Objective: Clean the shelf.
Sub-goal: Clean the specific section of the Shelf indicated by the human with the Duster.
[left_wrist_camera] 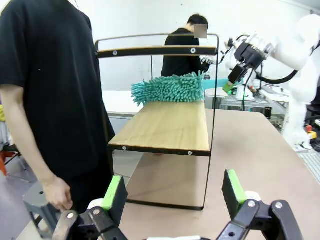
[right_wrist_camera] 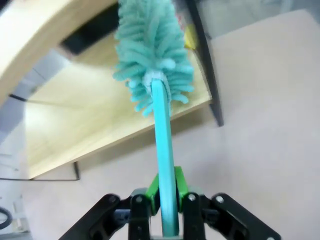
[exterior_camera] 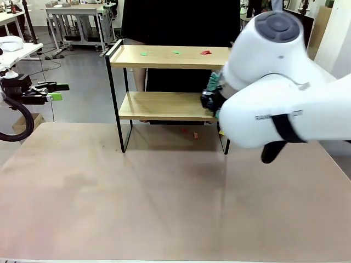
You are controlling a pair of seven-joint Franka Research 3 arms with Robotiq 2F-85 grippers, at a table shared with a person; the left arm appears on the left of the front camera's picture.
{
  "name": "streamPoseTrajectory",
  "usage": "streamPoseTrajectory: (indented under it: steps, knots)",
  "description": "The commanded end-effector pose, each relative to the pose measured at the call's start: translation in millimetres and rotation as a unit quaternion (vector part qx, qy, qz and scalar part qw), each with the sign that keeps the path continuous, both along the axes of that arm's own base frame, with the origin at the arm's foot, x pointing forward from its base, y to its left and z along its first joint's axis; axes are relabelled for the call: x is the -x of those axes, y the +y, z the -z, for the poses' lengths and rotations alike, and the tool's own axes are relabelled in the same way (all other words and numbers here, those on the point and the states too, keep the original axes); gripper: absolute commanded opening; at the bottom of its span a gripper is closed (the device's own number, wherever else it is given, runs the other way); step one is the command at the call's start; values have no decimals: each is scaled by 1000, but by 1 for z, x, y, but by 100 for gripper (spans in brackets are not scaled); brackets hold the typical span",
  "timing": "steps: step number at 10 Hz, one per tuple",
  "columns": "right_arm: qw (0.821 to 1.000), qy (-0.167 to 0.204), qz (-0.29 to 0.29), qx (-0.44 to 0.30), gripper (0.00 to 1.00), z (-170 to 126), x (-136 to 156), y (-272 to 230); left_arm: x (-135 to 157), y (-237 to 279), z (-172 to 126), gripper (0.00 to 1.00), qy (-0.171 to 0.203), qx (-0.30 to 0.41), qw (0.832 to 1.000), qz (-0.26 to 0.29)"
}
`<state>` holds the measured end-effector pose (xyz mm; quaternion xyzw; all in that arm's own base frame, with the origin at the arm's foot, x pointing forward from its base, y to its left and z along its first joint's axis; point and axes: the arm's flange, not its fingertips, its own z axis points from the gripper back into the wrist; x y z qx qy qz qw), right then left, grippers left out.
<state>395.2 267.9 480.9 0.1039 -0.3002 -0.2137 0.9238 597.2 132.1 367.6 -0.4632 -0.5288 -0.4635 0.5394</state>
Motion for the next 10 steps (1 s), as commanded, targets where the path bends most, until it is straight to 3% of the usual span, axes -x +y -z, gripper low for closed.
streamPoseTrajectory:
  steps: [1,3,4,5,6,7,10]
  knots:
    - [999,12,11,28,12,-10,23,-30,2,-1,-2,100,-4,-1,1000,1]
    - [998,11,14,55,12,-10,27,-42,2,-1,-2,100,-4,-1,1000,1]
    - [998,-9,1,64,12,-10,32,-37,2,-1,-2,100,-4,-1,1000,1]
    - [999,-26,-40,26,12,-12,38,-20,2,-1,-2,100,-4,-1,1000,1]
    - [999,8,9,45,12,-8,24,-36,2,-1,-2,100,-4,-1,1000,1]
    - [999,8,9,45,12,-8,24,-36,2,-1,-2,100,-4,-1,1000,1]
    - [997,-18,-72,21,12,-19,39,-32,2,-1,-2,100,-4,-1,1000,1]
